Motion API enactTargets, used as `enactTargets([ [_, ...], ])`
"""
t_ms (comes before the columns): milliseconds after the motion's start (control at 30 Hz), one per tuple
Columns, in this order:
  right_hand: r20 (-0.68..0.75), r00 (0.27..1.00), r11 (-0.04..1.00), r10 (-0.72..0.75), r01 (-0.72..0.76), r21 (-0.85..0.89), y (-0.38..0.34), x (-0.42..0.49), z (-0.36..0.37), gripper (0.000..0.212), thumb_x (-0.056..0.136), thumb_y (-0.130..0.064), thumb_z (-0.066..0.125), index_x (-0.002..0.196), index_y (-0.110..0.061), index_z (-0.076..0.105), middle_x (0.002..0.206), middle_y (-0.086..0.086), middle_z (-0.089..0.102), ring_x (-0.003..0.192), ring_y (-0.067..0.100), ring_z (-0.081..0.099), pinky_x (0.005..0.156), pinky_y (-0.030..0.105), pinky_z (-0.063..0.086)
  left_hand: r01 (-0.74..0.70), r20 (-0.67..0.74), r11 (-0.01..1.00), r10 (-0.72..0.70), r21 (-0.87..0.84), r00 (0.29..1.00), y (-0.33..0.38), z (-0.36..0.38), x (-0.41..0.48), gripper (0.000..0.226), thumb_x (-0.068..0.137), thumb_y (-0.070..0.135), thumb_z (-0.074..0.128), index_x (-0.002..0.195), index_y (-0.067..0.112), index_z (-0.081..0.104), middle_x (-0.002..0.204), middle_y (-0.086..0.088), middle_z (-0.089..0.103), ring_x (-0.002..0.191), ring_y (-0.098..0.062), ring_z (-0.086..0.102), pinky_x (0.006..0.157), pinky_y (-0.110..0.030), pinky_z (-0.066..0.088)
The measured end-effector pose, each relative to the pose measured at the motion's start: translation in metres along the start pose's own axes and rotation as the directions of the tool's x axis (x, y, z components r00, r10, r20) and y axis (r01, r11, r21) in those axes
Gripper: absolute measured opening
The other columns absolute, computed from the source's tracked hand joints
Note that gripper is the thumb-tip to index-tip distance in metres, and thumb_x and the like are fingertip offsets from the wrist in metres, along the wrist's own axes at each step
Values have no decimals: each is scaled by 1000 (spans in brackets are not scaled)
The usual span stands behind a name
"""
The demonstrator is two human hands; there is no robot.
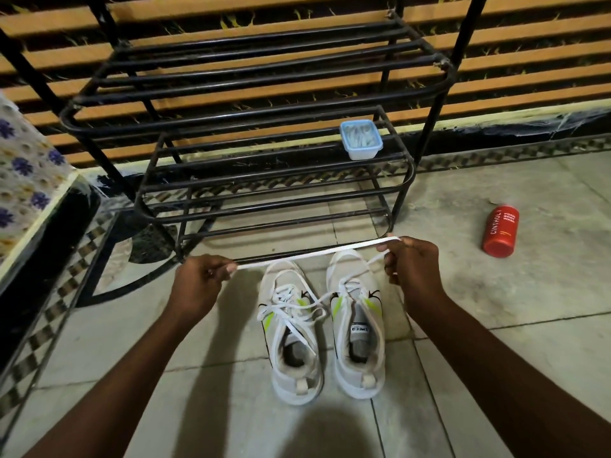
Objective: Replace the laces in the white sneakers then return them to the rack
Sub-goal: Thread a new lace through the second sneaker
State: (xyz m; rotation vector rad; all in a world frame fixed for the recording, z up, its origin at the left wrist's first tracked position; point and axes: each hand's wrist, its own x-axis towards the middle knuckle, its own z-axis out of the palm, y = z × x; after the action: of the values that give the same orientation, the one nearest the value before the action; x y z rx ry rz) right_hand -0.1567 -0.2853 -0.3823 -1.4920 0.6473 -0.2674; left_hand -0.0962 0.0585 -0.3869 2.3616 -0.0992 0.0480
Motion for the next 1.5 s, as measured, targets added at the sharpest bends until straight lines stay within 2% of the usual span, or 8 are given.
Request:
enactTargets([
  [233,54,998,1000,-15,14,16,2,4,2,10,86,-13,65,81,-7,71,66,8,68,56,16,59,54,27,42,88,38,975,-97,202,995,-26,13,-14,24,92,14,75,78,33,73,75,8,67,76,-22,65,70,-30,41],
  [433,198,979,999,-46,42,21,2,2,3,16,89,-6,64,103,-9,71,89,7,78,71,21,72,62,28,50,218,78,950,-206,-222,975,22,37,-21,21,92,9,74,75,22,76,78,-1,75,77,-16,64,83,-36,52],
  [600,230,973,999,-25,13,51,10,1,-1,42,90,-1,64,126,-22,55,98,7,77,80,25,75,62,28,52,305,210,862,-237,-405,949,76,55,-22,14,96,8,69,84,9,77,82,-8,77,73,-13,67,64,-23,53],
  [833,179,978,908,-104,167,-385,41,-15,-15,13,75,-13,74,84,-21,74,74,-6,74,72,5,70,73,20,50,398,376,771,-222,-497,899,120,83,-28,7,96,-4,65,98,-11,63,72,-20,57,47,-16,56,53,-28,50],
  [1000,273,922,850,-275,365,-379,62,-37,-16,24,69,-11,86,88,-17,74,85,-10,73,77,1,68,68,12,50,448,395,720,-257,-530,882,138,104,-33,9,88,-19,66,89,-11,63,73,-22,64,56,-25,69,54,-26,60],
  [1133,340,831,679,-440,556,-479,70,-41,-12,41,60,-13,90,97,-13,73,93,-1,73,82,13,68,77,24,54,382,318,847,-270,-371,909,137,124,-32,16,77,-7,84,73,0,71,75,-17,75,75,-30,75,72,-37,62],
  [1367,143,957,881,-251,287,-376,73,-41,-11,26,74,-10,80,96,-20,71,90,-12,74,83,-6,67,76,7,49,370,195,904,-332,-212,923,140,146,-38,13,72,10,84,65,16,75,68,3,75,76,-21,75,81,-42,63],
  [1500,114,991,961,-66,94,-260,70,-35,-20,31,74,0,74,98,-20,72,88,-12,77,89,-3,70,92,31,56,382,168,903,-353,-196,921,140,154,-41,7,73,14,80,68,17,75,69,5,75,76,-19,74,82,-40,62],
])
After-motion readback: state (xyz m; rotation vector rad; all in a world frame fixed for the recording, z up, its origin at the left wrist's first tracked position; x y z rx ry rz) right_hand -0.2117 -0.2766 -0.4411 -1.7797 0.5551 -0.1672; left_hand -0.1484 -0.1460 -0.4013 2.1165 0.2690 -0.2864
